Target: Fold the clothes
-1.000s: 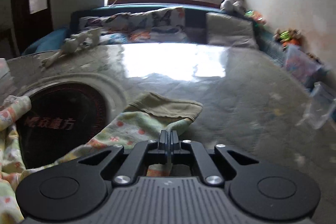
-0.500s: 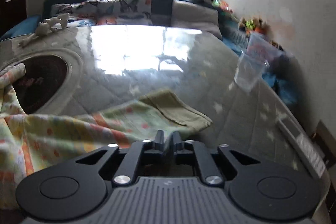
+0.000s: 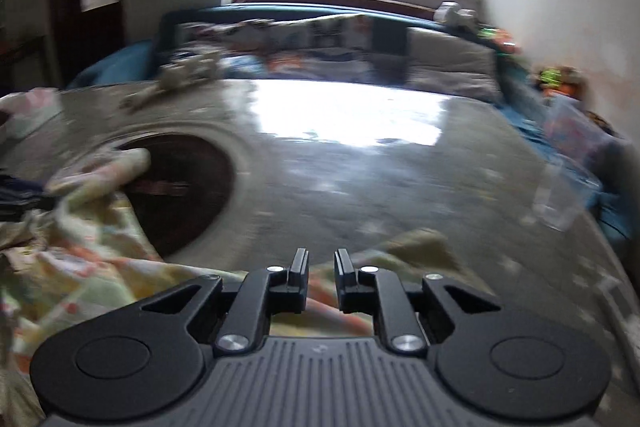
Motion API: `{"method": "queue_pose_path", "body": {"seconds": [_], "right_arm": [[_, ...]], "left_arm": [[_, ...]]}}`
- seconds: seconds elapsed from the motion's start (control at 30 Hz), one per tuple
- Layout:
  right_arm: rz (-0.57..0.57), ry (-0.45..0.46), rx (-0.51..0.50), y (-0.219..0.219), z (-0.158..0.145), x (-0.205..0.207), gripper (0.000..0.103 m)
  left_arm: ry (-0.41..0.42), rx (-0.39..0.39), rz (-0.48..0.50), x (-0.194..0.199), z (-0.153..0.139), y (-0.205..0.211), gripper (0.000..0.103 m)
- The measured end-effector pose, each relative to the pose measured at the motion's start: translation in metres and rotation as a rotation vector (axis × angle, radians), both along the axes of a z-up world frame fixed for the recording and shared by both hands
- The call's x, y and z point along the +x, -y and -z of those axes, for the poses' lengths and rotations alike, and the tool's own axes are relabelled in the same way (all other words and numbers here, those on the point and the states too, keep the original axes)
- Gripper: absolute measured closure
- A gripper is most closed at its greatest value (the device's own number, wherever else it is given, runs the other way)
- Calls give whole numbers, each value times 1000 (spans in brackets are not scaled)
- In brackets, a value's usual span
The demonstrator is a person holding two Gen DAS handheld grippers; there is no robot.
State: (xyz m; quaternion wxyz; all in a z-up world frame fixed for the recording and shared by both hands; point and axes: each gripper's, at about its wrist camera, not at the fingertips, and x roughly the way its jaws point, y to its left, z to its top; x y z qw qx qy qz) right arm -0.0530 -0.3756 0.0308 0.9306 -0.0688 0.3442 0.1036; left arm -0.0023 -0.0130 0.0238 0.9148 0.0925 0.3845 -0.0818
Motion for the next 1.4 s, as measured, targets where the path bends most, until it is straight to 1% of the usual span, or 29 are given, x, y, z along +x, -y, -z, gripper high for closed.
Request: {"method": "queue_pose_path", "body": {"seconds": [0.03, 0.1, 0.2, 0.3, 0.47, 0.6, 0.77, 0.8, 0.83, 0.9, 1.0, 1.07, 1.1, 1.13, 1.2, 1.27, 1.3, 1.33, 1.4], "right_arm": [[-35, -5, 4, -10, 1, 4, 90], [-89, -16, 11, -28, 2, 10, 90], [-185, -46, 25, -56, 7, 23, 89], [-264, -81, 45, -81, 13, 35, 82], [-361, -137, 72, -117, 24, 55, 77], [-393, -143, 50, -137, 34, 64, 78], [-410, -144, 67, -150, 40, 70, 78], [-416, -143, 65, -152, 41, 70, 89], [-416, -138, 58, -153, 40, 69, 96], [-406, -115, 35, -154, 37, 66, 99], [-352, 0, -25, -149, 24, 59, 99], [-254, 71, -64, -136, 12, 57, 99], [-212, 81, -71, -129, 9, 59, 99], [-172, 87, -75, -121, 6, 61, 99], [-121, 51, -74, -105, 7, 70, 98], [-102, 9, -66, -90, 12, 78, 96], [-86, -2, -63, -84, 14, 81, 94], [-71, -7, -62, -79, 15, 84, 91], [-56, -20, -26, -71, 14, 91, 89]], "left_arm": [[0, 0, 2, 1, 0, 0, 98], [4, -2, -3, 0, -1, -2, 102], [23, 3, -20, -6, -7, -7, 103], [44, 8, -42, -12, -13, -15, 103], [57, 12, -68, -19, -20, -27, 103], [52, 22, -88, -23, -18, -34, 103], [42, 25, -111, -30, -17, -41, 103], [40, 26, -115, -32, -16, -42, 103], [38, 27, -119, -33, -16, -43, 103], [36, 29, -125, -34, -15, -44, 103], [33, 37, -130, -33, -14, -43, 103], [31, 43, -134, -32, -13, -43, 103], [29, 45, -135, -31, -12, -43, 103], [20, 42, -138, -29, -10, -43, 103], [2, 37, -143, -25, -6, -45, 102], [-10, 25, -152, -22, -5, -48, 100], [-10, 17, -161, -21, -7, -50, 97], [-9, 8, -169, -19, -9, -53, 97], [-8, -8, -186, -17, -12, -59, 95]]}}
